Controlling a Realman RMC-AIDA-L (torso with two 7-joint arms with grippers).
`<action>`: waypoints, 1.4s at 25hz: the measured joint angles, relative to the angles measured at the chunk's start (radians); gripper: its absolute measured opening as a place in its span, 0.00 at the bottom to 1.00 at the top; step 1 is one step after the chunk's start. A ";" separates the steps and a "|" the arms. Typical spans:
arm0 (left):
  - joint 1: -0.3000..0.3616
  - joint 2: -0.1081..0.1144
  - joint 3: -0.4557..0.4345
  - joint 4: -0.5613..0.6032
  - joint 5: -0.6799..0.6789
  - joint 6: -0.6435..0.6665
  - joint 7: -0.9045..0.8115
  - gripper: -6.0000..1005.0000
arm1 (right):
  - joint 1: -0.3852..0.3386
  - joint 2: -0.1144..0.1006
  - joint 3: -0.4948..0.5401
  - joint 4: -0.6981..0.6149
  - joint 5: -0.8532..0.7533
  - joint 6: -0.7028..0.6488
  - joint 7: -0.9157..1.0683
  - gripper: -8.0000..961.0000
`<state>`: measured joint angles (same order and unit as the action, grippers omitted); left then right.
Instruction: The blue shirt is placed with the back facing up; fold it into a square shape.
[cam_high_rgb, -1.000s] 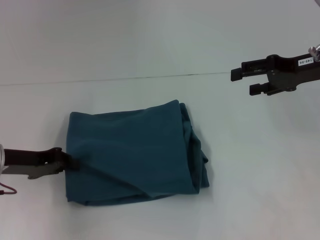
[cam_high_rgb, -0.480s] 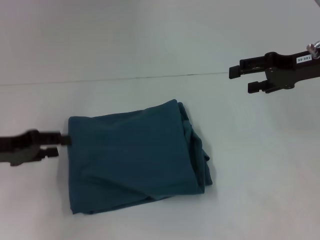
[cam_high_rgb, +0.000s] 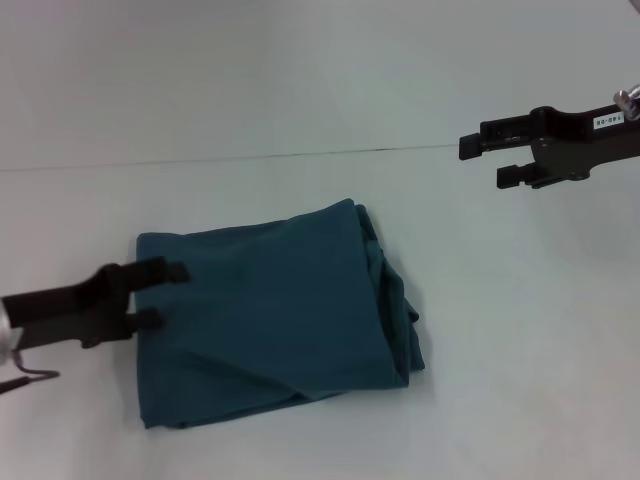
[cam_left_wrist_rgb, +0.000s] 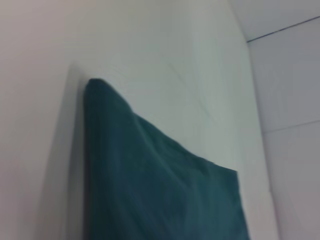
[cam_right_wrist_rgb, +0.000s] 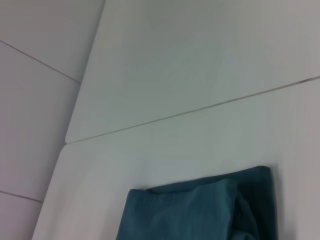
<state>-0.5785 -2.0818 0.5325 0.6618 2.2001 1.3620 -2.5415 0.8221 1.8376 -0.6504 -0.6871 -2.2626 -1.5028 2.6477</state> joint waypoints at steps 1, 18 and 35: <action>-0.002 -0.005 0.012 -0.008 0.002 -0.023 0.002 0.79 | 0.000 0.001 -0.001 0.002 0.000 0.000 0.000 0.96; 0.101 0.027 -0.027 0.246 -0.027 0.489 0.469 0.90 | -0.032 0.073 -0.005 -0.021 0.040 -0.195 -0.606 0.96; 0.151 -0.014 0.091 0.258 0.051 0.562 0.711 0.90 | -0.071 0.246 -0.244 -0.024 0.031 -0.234 -0.769 0.96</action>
<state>-0.4279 -2.0960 0.6230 0.9195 2.2509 1.9239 -1.8306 0.7516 2.0835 -0.8947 -0.7116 -2.2314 -1.7371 1.8784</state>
